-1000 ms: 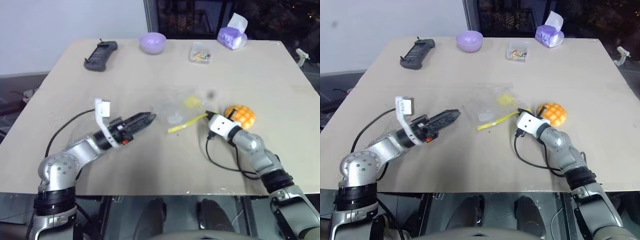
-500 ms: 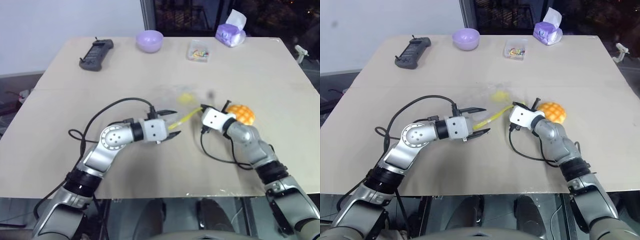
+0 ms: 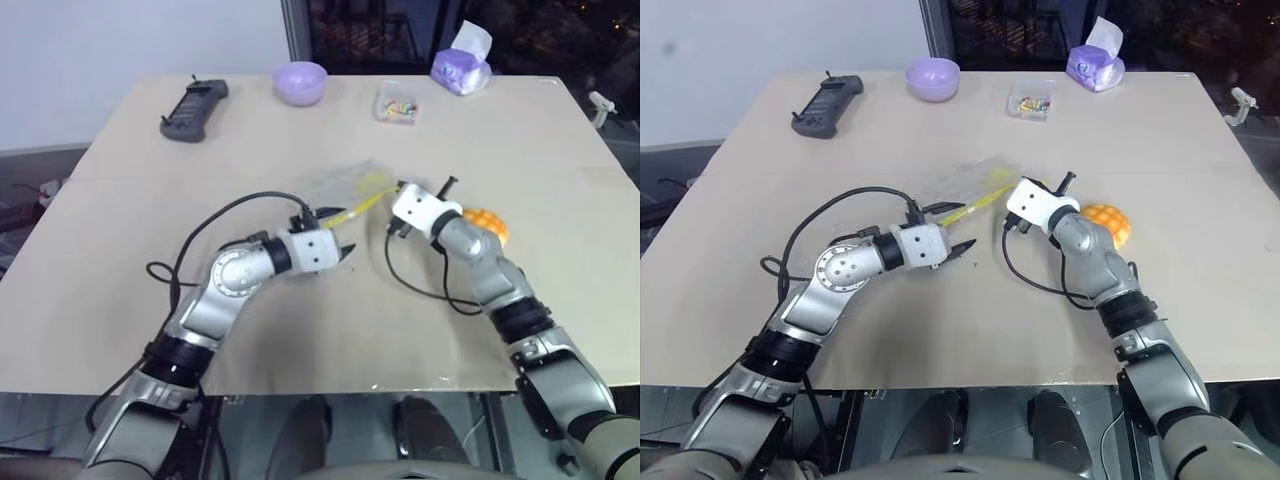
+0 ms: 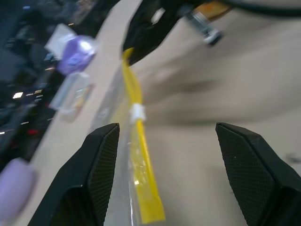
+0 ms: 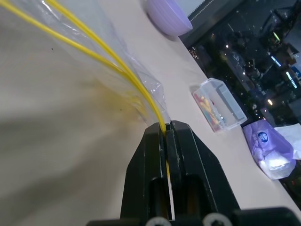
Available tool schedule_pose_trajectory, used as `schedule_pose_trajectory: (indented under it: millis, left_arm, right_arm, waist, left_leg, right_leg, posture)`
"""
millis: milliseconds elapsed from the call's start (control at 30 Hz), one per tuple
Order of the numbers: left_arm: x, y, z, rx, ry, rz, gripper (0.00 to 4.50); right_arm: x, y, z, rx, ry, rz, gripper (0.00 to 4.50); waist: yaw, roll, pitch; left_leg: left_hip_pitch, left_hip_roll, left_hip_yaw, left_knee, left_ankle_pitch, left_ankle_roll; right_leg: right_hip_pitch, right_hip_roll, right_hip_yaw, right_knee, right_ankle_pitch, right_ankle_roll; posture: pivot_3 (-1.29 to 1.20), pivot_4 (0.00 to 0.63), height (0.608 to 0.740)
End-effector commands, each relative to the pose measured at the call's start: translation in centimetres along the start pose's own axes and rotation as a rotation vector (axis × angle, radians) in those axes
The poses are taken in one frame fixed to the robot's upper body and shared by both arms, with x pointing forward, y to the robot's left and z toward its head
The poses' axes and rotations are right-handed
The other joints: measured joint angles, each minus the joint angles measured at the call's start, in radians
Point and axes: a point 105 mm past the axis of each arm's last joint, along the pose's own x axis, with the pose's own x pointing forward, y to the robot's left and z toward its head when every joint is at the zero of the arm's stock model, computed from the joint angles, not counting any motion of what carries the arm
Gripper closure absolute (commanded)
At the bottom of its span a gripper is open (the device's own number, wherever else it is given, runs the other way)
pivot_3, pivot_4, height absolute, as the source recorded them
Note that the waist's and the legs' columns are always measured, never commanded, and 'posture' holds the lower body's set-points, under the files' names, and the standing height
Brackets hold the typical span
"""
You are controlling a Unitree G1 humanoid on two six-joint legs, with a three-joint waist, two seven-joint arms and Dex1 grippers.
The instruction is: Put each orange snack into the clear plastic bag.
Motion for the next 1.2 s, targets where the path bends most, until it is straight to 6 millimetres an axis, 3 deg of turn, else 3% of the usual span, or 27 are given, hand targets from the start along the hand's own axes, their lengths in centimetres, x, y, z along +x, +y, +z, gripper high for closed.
schedule_pose_trajectory:
  millis: [33,500,633,667,733,767,800,1200]
  left_arm:
    - [0.0,2.3,0.5,0.039,-0.007,0.128,1.05]
    - [-0.5,2.3,0.3,0.024,0.041,0.124,1.05]
    - [-0.6,1.9,-0.1,-0.005,0.073,0.100,1.93]
    - [-0.6,1.8,0.0,-0.004,0.075,0.097,2.64]
    - [-0.6,1.8,0.0,-0.002,0.077,0.096,3.39]
    - [-0.6,1.8,0.0,-0.003,0.078,0.096,4.01]
    - [-0.6,1.8,0.0,-0.002,0.078,0.093,4.27]
    - [-1.0,1.8,-0.3,0.040,0.101,0.091,4.41]
  right_arm:
    - [0.3,-0.8,1.2,-0.007,-0.033,-0.033,4.45]
    - [0.4,-0.6,1.2,-0.008,-0.028,-0.030,4.45]
    - [0.5,-0.5,1.4,-0.004,-0.032,-0.029,4.50]
    - [0.5,-0.4,1.4,-0.004,-0.033,-0.028,4.50]
    - [0.5,-0.4,1.5,-0.004,-0.034,-0.027,4.50]
    - [0.5,-0.4,1.5,-0.004,-0.034,-0.027,4.50]
    - [0.5,-0.4,1.5,-0.004,-0.034,-0.027,4.50]
    - [0.4,0.0,1.5,0.051,-0.031,-0.021,4.50]
  waist:
    - [0.000,0.000,0.000]
    - [-0.001,0.000,0.000]
    - [-0.001,0.000,0.000]
    - [-0.001,0.000,0.000]
    - [-0.001,0.000,0.000]
    - [-0.001,0.000,0.000]
    - [-0.001,0.000,0.000]
    - [-0.001,0.000,0.000]
  left_leg:
    - [0.000,0.000,0.000,0.000,0.000,0.000]
    - [0.002,0.000,0.000,0.002,0.000,0.000]
    - [0.002,0.000,0.001,0.002,0.000,0.000]
    - [0.002,0.000,0.001,0.002,0.000,0.000]
    - [0.002,0.000,0.001,0.002,0.000,0.000]
    - [0.002,0.000,0.001,0.003,0.000,0.000]
    - [0.002,0.000,0.001,0.003,0.000,0.000]
    - [0.003,0.000,0.001,0.003,0.000,0.000]
  right_leg:
    - [0.000,0.000,0.000,0.000,0.000,0.000]
    - [0.000,0.000,0.001,0.005,0.000,0.000]
    - [0.000,0.000,0.001,0.005,0.000,0.000]
    - [0.000,0.000,0.001,0.005,0.000,0.000]
    - [0.000,0.000,0.001,0.006,0.000,0.000]
    - [0.000,0.000,0.001,0.006,0.000,0.000]
    - [0.000,0.000,0.001,0.006,0.000,0.000]
    - [0.000,0.000,0.001,0.008,0.000,0.000]
  posture:
    - [0.00,0.150,0.740]
    - [0.00,0.150,0.740]
    - [0.00,0.150,0.740]
    - [0.00,0.150,0.740]
    - [0.00,0.150,0.740]
    - [0.00,0.150,0.740]
    - [0.00,0.150,0.740]
    - [0.00,0.150,0.740]
